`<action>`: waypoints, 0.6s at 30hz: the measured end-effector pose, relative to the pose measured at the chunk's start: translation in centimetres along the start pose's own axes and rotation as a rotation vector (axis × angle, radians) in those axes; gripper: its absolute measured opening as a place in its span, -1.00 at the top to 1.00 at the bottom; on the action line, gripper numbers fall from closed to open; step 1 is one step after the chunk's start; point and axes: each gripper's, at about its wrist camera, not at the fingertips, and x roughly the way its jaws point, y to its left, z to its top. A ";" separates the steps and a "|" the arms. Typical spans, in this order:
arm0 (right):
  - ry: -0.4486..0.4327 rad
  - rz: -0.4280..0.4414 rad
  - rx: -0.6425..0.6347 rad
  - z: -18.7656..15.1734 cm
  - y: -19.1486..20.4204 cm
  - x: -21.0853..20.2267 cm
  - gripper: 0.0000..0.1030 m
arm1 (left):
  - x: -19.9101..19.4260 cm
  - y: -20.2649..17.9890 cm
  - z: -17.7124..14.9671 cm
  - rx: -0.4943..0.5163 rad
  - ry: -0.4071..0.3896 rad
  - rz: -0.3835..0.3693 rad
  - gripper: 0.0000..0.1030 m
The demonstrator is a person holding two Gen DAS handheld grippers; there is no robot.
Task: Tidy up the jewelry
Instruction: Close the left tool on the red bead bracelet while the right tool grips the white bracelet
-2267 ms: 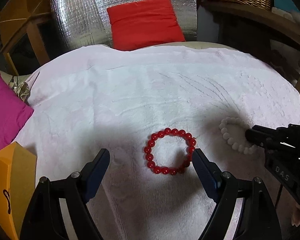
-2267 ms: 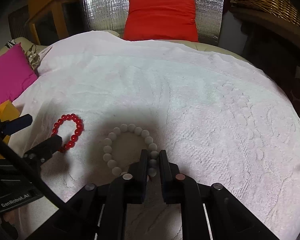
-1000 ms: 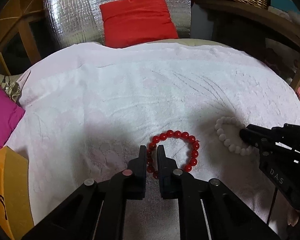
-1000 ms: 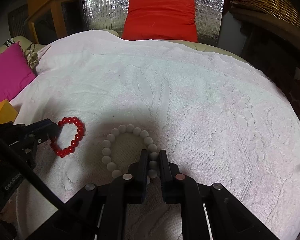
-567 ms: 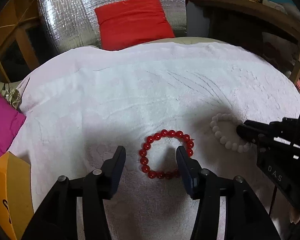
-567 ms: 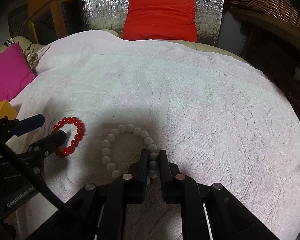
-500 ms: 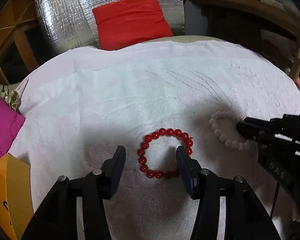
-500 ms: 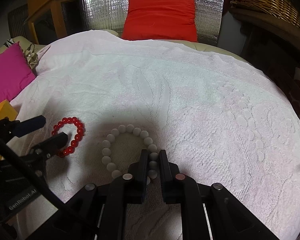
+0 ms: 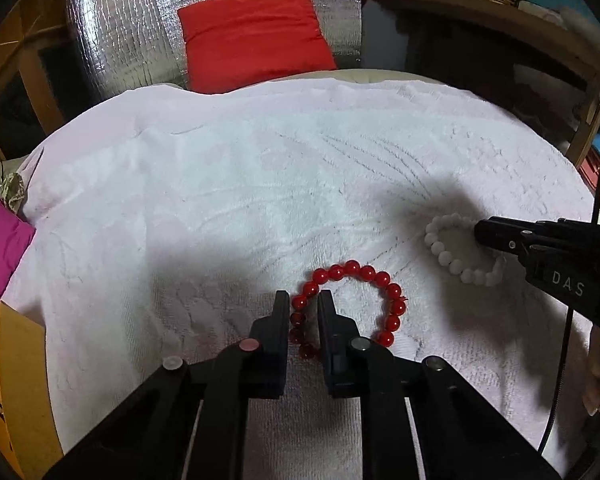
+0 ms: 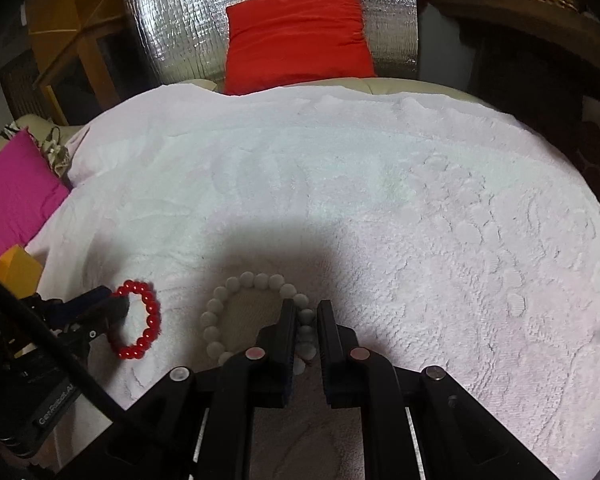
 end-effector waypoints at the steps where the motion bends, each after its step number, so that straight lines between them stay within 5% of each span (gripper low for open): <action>1: 0.004 0.010 0.010 0.0 -0.2 0.1 0.78 | 0.0 0.0 0.0 0.000 0.005 -0.002 0.59; 2: 0.010 0.019 0.023 0.1 -0.5 0.1 0.78 | 0.1 0.0 0.0 0.000 0.010 0.000 0.44; 4: 0.020 0.031 0.035 0.1 -0.7 0.3 0.78 | 0.3 0.0 -0.2 -0.001 0.009 0.038 -0.34; 10: 0.033 0.066 0.064 0.2 -1.2 0.4 0.75 | 1.1 0.2 -0.3 -0.002 0.006 0.034 -0.35; 18: 0.038 0.099 0.091 0.8 -2.0 0.8 0.75 | 1.1 -0.2 -0.1 -0.008 -0.011 -0.061 0.71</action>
